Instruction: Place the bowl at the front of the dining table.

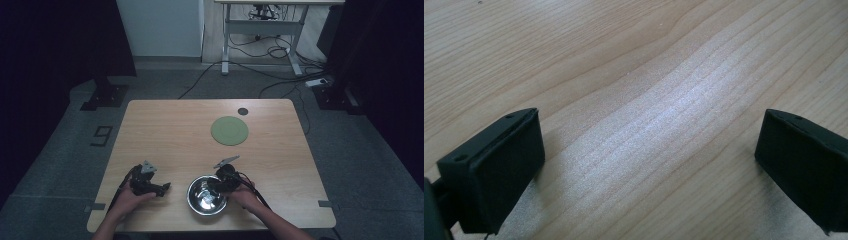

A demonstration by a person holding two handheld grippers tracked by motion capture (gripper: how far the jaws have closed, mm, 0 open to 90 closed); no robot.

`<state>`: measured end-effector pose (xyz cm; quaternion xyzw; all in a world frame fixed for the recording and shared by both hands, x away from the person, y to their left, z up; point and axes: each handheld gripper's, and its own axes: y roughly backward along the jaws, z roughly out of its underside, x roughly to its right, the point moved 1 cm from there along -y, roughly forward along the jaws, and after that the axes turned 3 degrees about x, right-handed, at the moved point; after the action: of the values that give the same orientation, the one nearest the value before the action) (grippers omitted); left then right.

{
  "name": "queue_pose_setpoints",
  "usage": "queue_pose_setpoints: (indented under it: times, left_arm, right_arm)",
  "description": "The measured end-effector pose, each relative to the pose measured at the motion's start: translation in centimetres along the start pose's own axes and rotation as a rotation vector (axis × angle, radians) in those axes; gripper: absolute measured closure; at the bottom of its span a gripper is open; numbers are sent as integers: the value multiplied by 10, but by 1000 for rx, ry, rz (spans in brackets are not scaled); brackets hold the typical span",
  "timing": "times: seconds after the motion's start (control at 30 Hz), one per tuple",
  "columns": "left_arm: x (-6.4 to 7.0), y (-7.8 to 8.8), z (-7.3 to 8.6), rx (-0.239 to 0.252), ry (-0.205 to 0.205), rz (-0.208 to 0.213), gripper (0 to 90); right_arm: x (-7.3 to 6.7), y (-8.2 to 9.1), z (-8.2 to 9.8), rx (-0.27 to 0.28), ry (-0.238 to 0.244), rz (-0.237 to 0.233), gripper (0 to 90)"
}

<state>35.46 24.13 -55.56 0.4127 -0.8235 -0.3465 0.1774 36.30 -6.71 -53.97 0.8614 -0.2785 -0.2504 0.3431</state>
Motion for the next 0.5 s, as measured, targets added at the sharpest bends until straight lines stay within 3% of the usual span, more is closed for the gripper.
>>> queue_pose_setpoints:
  times: [0.2,0.23,0.27,0.33,0.5]
  left_arm:
    - [0,0,0,-1,-1,0,0]
    - [0,0,0,-1,-1,0,0]
    - [0,0,0,-1,0,0,0]
    - [0,0,0,-1,-1,0,0]
    - [0,0,0,-1,-1,0,0]
  right_arm:
    - [4,4,-1,22,-86,-63,797]
    - [4,4,-1,22,-86,-63,797]
    - [4,6,-2,27,-87,-68,862]
    - [4,5,-1,24,-80,-47,862]
    - [5,4,-1,24,-93,-73,868]
